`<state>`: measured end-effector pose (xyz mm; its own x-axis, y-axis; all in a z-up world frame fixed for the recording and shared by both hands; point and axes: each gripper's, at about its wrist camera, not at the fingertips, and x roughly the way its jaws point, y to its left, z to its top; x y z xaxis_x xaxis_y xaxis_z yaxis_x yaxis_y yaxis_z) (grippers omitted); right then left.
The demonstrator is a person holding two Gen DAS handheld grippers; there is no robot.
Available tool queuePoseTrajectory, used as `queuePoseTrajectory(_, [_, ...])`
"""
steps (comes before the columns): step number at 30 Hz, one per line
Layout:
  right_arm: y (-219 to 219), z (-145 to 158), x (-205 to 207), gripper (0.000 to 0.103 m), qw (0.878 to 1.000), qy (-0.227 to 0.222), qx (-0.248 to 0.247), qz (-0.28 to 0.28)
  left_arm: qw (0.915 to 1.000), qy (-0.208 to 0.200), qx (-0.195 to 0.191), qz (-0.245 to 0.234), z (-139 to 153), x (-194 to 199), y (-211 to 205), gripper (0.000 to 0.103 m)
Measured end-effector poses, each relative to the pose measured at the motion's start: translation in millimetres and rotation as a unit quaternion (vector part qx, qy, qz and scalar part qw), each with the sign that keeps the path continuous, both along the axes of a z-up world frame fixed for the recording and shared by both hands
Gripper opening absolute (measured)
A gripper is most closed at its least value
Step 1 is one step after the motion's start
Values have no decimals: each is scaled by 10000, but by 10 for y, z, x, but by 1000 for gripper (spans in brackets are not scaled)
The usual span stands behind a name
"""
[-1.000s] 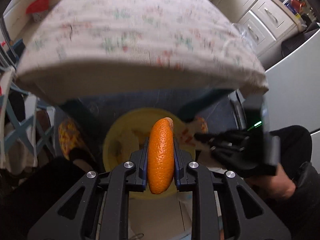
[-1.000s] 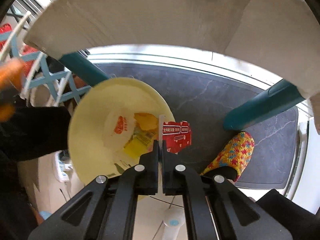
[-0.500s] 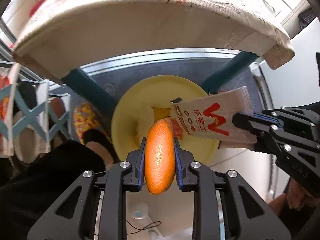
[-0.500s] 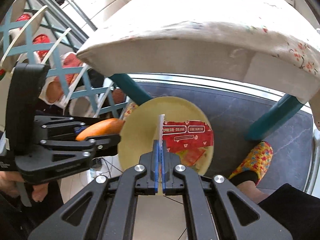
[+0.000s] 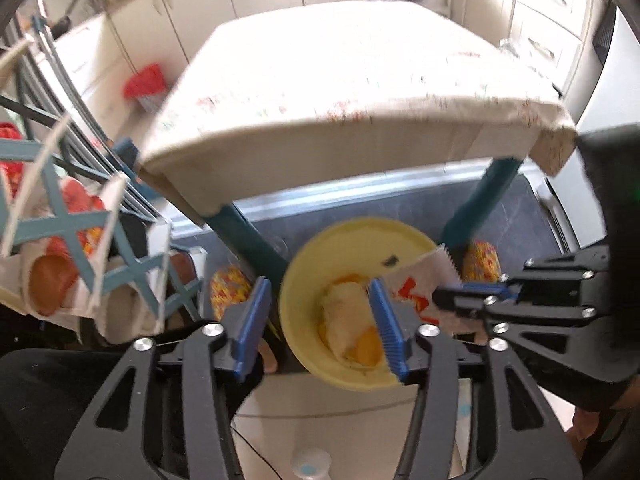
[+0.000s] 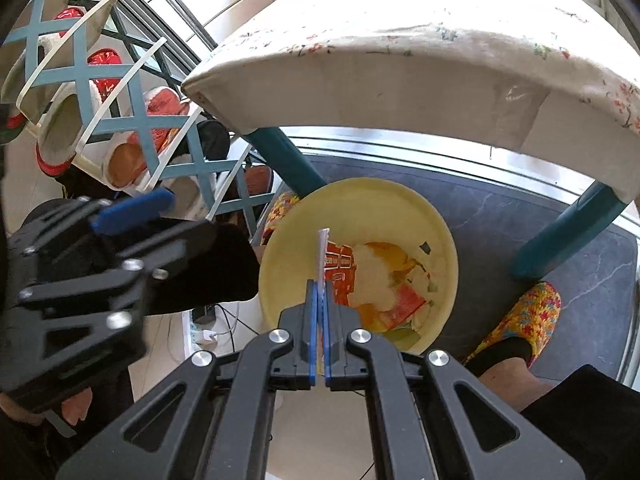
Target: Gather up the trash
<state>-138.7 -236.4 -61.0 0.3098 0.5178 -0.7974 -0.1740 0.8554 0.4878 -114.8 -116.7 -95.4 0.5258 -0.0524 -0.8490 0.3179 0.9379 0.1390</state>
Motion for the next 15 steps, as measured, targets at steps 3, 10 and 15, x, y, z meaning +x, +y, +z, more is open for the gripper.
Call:
queuePoseTrajectory(3, [-11, 25, -4, 50, 10000, -14, 14, -95, 9991, -406, -59, 103, 183, -102, 0, 68])
queuePoseTrajectory(10, [-103, 388, -146, 68, 9974, -517, -103, -486, 9908, -1245, -352, 398, 633, -352, 81, 95])
queuePoseTrajectory(15, [-223, 946, -481, 86, 9831, -1329, -526, -1140, 9849, -1540, -549, 566, 1019, -604, 158, 95])
